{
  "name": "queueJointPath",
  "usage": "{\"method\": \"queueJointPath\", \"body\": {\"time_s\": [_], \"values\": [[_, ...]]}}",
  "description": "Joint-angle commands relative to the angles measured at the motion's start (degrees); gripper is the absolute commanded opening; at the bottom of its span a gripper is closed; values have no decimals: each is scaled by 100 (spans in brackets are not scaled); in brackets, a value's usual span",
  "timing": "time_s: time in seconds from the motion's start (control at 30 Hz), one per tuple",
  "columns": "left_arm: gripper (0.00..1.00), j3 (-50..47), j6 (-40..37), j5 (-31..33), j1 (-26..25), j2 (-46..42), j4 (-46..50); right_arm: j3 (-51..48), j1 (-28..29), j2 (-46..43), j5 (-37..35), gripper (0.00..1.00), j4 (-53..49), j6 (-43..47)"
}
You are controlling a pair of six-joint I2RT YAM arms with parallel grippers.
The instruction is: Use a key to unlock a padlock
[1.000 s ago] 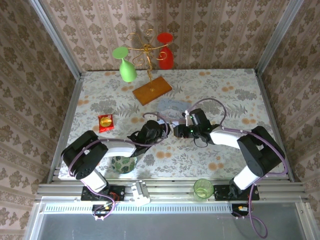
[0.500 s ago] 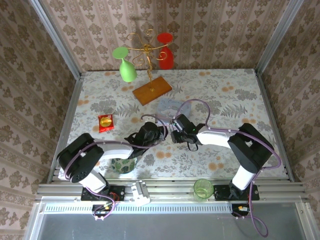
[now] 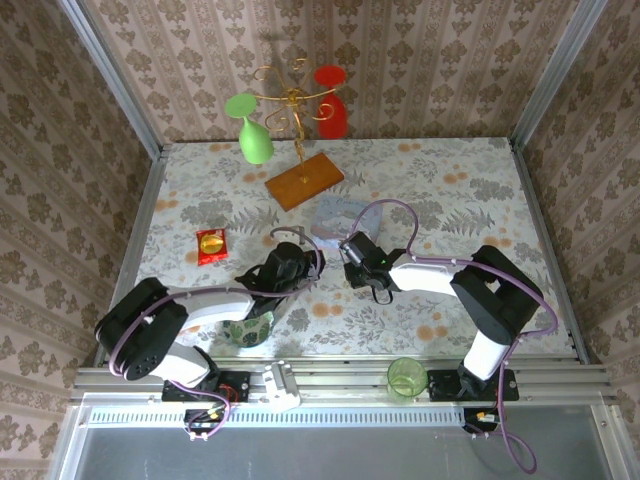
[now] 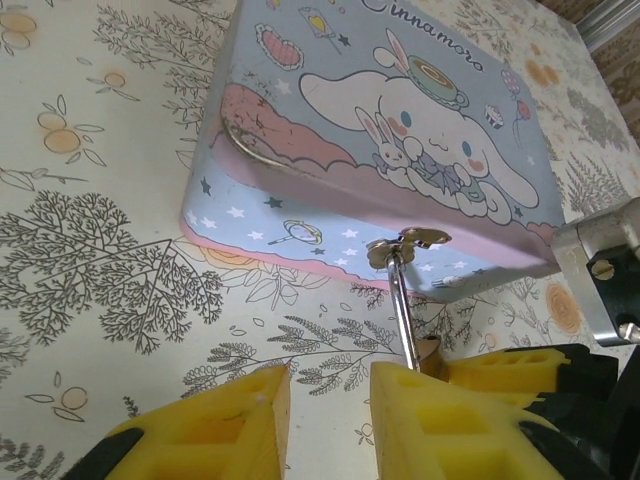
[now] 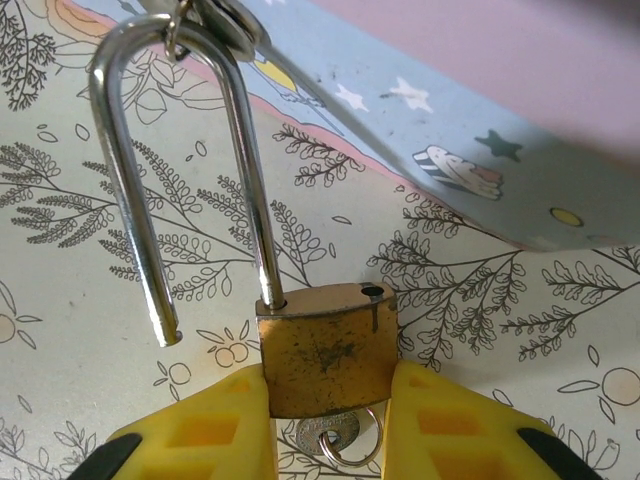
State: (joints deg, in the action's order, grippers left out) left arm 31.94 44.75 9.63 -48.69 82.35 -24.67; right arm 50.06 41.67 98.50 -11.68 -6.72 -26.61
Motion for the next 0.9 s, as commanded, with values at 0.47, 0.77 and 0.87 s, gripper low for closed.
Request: {"method": "queueJointPath", "body": {"time_s": [0.47,0.77,0.87], "values": [[65,2834,-2084,-419,620,1525,1850,-890,-345,-784,-112,19,85,-600],[63,3348,-2168,-59,696,2106,2322,-1097,-406,-923,217,19,325,-467],[56,3308,-2218,-111,523,2182,2279,-1095,-422,-837,309,17,374,-497]]}}
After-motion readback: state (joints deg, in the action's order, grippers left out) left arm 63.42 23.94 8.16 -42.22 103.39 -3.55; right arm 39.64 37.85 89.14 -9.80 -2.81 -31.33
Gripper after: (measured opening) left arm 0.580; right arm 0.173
